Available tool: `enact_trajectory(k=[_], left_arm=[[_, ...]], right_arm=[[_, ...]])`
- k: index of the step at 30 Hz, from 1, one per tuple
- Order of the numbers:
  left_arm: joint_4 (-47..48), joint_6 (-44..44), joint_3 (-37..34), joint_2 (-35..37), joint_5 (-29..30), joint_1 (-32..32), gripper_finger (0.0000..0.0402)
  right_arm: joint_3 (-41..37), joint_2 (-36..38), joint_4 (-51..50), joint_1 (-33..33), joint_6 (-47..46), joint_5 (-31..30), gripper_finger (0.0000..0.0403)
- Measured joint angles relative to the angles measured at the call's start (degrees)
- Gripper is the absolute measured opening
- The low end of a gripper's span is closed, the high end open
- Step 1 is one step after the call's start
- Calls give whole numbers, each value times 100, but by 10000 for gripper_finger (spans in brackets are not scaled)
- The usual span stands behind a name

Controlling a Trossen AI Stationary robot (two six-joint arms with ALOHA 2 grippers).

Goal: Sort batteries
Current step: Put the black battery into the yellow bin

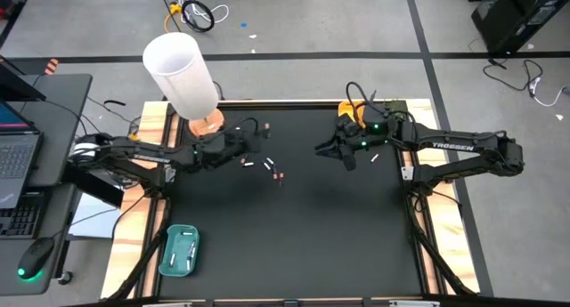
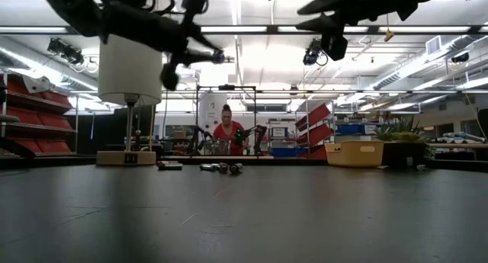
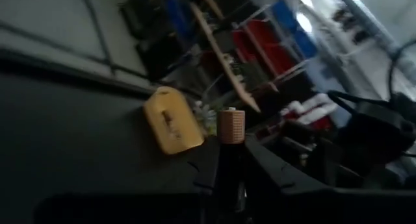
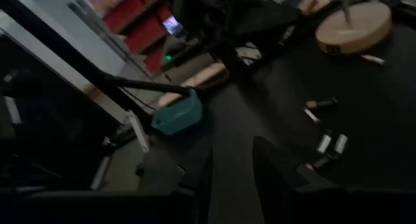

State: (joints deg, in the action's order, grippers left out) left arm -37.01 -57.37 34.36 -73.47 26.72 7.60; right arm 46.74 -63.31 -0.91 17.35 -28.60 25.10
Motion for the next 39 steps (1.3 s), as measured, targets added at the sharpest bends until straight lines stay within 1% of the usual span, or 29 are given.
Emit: enact_trajectory(k=[3, 4, 6, 8, 11, 15, 18, 21, 25, 28, 39], left_arm=[[-569, 437, 215, -356, -89, 62, 52], [-813, 580, 306, -509, -92, 99, 52], [-1231, 872, 464, -778, -110, 177, 52], [-1630, 1181, 694, -1039, -276, 263, 52], [-1855, 1392, 1062, -1333, -586, 381, 52], [-1807, 1556, 1499, -1608, -1065, 529, 52], [-1685, 1647, 1797, -1734, -1279, 628, 52], [-1598, 1686, 1982, -1815, -1297, 672, 52], [-1310, 1795, 2049, -1816, -1330, 697, 52], [-1318, 1750, 2049, -1816, -1351, 704, 52], [-1415, 1767, 2045, -1816, -1351, 704, 52]], right_arm=[[0, -9, 325, -56, -214, -10, 97], [0, -23, 421, -97, -275, -113, 97], [0, -37, 508, -184, -438, -511, 97], [0, -80, 611, -253, -541, -876, 96], [0, -133, 643, -272, -666, -990, 97], [5, -171, 638, -272, -747, -998, 104], [3, -238, 639, -272, -752, -1001, 111], [4, -327, 654, -272, -756, -978, 117], [0, -437, 629, -272, -747, -875, 120], [-2, -526, 704, -272, -741, -858, 120], [0, -724, 1586, -258, -649, -853, 127]])
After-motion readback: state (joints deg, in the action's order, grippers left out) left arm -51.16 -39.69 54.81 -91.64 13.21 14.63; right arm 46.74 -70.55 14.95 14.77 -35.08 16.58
